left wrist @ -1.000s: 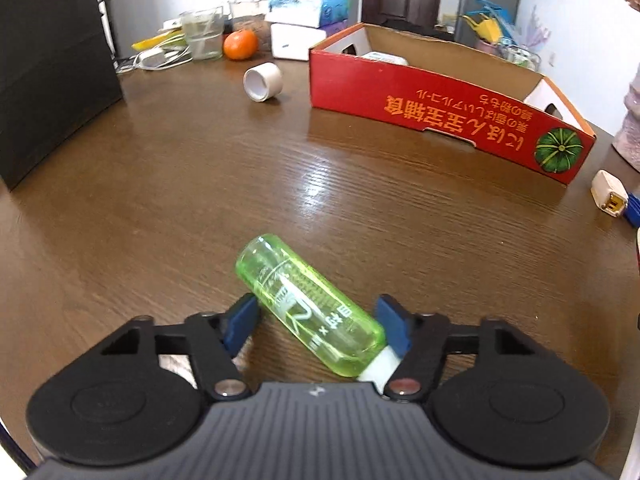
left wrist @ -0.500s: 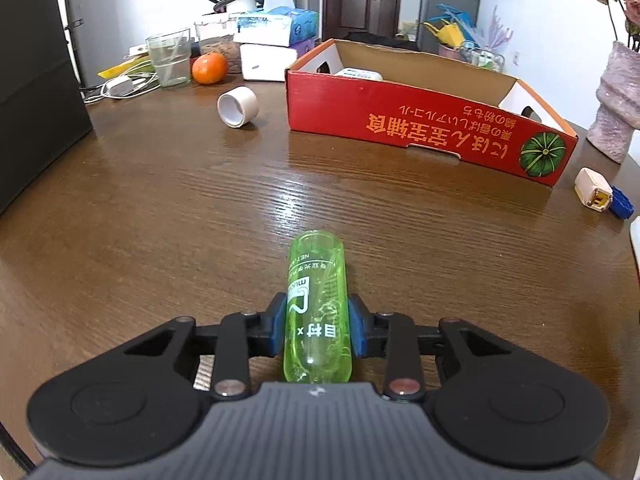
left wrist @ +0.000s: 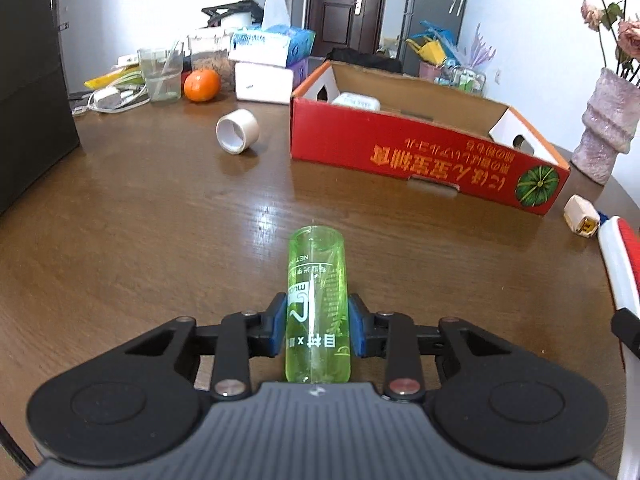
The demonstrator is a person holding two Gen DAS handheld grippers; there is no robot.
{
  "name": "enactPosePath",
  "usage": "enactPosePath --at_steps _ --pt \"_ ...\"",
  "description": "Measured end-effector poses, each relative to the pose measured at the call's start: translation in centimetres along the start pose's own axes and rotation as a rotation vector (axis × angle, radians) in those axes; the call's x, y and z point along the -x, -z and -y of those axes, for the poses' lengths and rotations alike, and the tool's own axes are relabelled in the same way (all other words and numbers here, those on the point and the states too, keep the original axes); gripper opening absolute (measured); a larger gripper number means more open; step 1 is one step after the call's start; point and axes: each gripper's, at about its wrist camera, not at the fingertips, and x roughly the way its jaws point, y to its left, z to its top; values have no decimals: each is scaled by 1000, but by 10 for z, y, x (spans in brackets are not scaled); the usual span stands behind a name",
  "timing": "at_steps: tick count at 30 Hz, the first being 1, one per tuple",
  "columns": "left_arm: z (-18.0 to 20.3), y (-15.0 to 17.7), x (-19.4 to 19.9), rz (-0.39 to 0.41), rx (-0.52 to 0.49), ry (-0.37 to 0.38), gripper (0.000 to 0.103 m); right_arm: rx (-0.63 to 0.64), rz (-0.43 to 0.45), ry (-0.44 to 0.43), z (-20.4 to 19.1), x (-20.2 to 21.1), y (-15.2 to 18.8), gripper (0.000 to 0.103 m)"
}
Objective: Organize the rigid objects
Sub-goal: 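Carry the green bottle and lint brush over the red box with both tools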
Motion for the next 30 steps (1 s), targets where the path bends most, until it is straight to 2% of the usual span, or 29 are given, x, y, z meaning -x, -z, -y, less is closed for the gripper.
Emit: enactPosePath --at_steps 13,30 --pt "-4 -26 16 81 0 60 32 11 32 -25 -24 -8 -21 55" --pt "5 -68 15 160 14 120 32 17 81 -57 -48 -32 -57 55"
